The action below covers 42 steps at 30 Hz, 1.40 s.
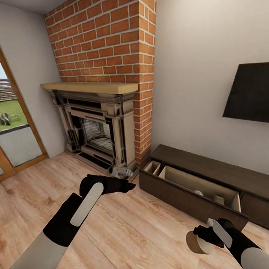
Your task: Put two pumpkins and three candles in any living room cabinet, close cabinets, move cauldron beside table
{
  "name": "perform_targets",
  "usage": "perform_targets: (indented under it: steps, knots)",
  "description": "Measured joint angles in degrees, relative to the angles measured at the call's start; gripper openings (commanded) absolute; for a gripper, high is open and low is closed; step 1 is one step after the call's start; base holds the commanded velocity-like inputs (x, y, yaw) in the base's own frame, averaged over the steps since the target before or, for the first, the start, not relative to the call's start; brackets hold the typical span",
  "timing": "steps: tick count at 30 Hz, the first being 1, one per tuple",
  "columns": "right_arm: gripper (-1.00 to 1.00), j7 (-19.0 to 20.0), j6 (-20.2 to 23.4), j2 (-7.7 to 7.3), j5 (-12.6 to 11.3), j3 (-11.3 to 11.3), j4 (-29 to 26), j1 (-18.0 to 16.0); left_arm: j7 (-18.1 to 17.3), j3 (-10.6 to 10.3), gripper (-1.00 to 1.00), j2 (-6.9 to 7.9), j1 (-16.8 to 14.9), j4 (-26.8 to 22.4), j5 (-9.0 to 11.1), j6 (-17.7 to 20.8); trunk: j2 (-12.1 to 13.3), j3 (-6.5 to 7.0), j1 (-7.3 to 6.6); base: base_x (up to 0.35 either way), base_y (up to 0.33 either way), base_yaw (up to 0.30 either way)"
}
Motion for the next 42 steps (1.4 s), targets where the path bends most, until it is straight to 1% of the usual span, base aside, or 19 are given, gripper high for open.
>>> perform_targets:
  steps: [2, 4, 5, 6, 7, 8, 9, 10, 12, 15, 17, 21, 29, 35, 37, 38, 40, 41, 42]
  knots:
    - [-1.00, 0.01, 0.03, -0.03, 0.06, 0.00, 0.00, 0.00, -0.06, -0.42, 1.00, 0.04, 0.00, -0.30, 0.12, 0.00, 0.00, 0.00, 0.00, 0.274, 0.173, -0.198]
    - [-1.00, 0.02, 0.04, -0.03, 0.03, 0.00, 0.00, 0.00, -0.27, -1.12, 1.00, 0.38, 0.02, -1.79, 0.44, 0.00, 0.00, 0.00, 0.00, 0.270, 0.155, -0.180]
    - [-1.00, 0.02, 0.04, -0.04, 0.02, 0.00, -0.01, -0.01, -0.69, -1.44, 1.00, 1.13, 0.11, -3.58, 1.26, -0.01, 0.00, 0.00, 0.00, 0.268, 0.140, -0.168]
    - [-1.00, 0.02, 0.04, -0.04, 0.02, 0.00, -0.02, -0.01, -0.92, -1.57, 1.00, 1.64, 0.19, -4.36, 1.86, 0.00, 0.00, 0.00, 0.00, 0.253, 0.116, -0.154]
    - [-1.00, 0.02, 0.04, -0.07, 0.02, 0.00, -0.08, -0.01, -1.26, -1.75, 1.00, 2.85, 0.31, -5.43, 3.44, 0.00, 0.00, 0.00, 0.00, 0.235, 0.098, -0.146]
    - [-1.00, 0.02, 0.04, -0.08, -0.01, 0.00, -0.14, -0.01, -1.39, -1.82, 1.00, 3.52, 0.36, -5.83, 4.40, 0.00, 0.00, 0.00, 0.00, 0.190, 0.063, -0.133]
    - [-1.00, 0.02, 0.05, -0.11, -0.04, -0.04, -0.28, -0.01, -1.64, -1.91, 1.00, 4.84, 0.42, -6.41, 6.37, 0.01, 0.00, 0.00, 0.01, 0.170, 0.050, -0.127]
    - [-1.00, 0.02, 0.05, -0.15, -0.01, -0.05, -0.34, -0.01, -1.80, -1.94, 1.00, 5.57, 0.45, -6.63, 7.51, 0.01, 0.00, 0.00, 0.01, 0.143, 0.032, -0.118]
    - [-1.00, 0.05, 0.45, -0.29, -0.05, -0.11, -0.50, -0.01, -2.58, -2.02, 1.00, 8.14, 0.50, -7.12, 11.33, 0.01, 0.00, 0.00, 0.01, 0.164, 0.018, -0.111]
    - [-1.00, 0.10, 1.99, -0.35, -0.20, -0.20, -1.48, 0.02, -3.25, -2.06, 1.00, 10.08, 0.50, -7.34, 13.65, 0.02, 0.00, 0.00, 0.00, 0.251, 0.008, -0.104]
    - [-1.00, 0.10, 2.47, -0.32, -0.09, -0.24, -1.98, 0.05, -3.40, -2.06, 1.00, 10.56, 0.48, -7.36, 14.21, 0.02, 0.00, 0.00, 0.00, 0.294, 0.003, -0.090]
    - [-1.00, 0.11, 2.84, -0.24, -0.06, -0.26, -2.37, 0.07, -3.53, -2.07, 1.00, 10.93, 0.46, -7.38, 14.65, 0.02, 0.00, 0.00, -0.01, 0.315, 0.001, -0.039]
    - [-1.00, 0.11, 2.66, 0.03, 0.10, 0.42, -3.11, 0.15, -3.54, -2.07, 1.00, 11.05, 0.46, -7.39, 14.79, 0.02, 0.00, 0.00, -0.01, 0.326, 0.000, -0.006]
    - [-1.00, 0.11, 2.83, -0.02, 0.10, -0.05, -3.34, 0.16, -3.89, -2.07, 1.00, 11.11, 0.45, -7.39, 14.82, 0.02, 0.00, 0.00, 0.00, 0.318, 0.000, -0.001]
    - [-1.00, 0.11, 2.87, 0.01, 0.06, -0.08, -3.40, 0.15, -5.09, -2.07, 1.00, 11.13, 0.46, -7.39, 14.83, 0.01, 0.00, 0.00, 0.00, 0.289, 0.000, 0.000]
    - [-1.00, 0.11, 2.92, 0.02, 0.04, -0.05, -3.55, 0.15, -8.61, -2.07, 1.00, 11.14, 0.46, -7.39, 14.92, -0.01, 0.00, 0.00, 0.00, 0.281, 0.000, 0.000]
    - [-1.00, 0.11, 2.96, 0.00, 0.07, -0.05, -3.75, 0.16, -11.80, -2.04, 1.00, 11.21, 0.44, -7.39, 14.75, -0.01, 0.00, 0.00, 0.00, 0.278, 0.000, 0.000]
    - [-1.00, 0.12, 2.99, 0.00, 0.04, -0.06, -4.05, 0.15, -14.31, -1.99, 1.00, 11.47, 0.43, -7.39, 14.71, -0.02, 0.00, 0.00, 0.00, 0.276, 0.000, 0.000]
    - [-1.00, 0.12, 3.01, -0.01, 0.02, -0.06, -4.23, 0.16, -15.24, -1.98, 1.00, 11.69, 0.41, -7.39, 14.72, -0.02, 0.00, 0.00, 0.00, 0.276, 0.000, 0.000]
